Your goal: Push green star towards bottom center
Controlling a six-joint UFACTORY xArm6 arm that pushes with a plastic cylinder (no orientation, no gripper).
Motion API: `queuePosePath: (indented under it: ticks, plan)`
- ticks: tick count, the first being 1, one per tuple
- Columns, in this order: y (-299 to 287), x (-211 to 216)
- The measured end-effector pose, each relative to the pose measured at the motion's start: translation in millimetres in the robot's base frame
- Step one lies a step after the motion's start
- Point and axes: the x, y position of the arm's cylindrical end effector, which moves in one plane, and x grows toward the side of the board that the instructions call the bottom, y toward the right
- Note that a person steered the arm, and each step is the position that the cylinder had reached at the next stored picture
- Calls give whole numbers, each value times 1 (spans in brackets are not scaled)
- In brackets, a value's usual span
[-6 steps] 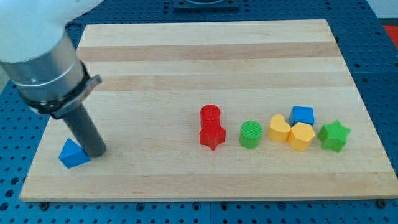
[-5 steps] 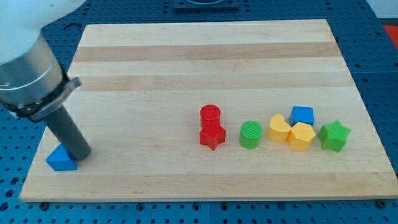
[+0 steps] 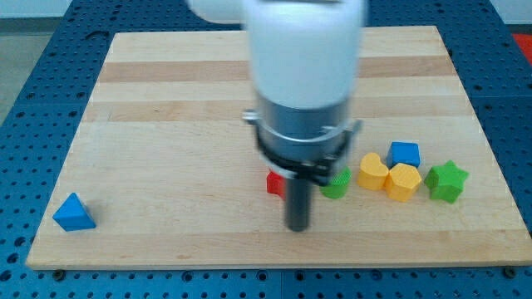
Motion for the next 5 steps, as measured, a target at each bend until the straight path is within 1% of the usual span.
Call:
queuePosePath:
  ticks: [2, 3, 4, 5]
  plan:
    - [155, -3]
    - [216, -17]
    - [237, -46]
    - [221, -57]
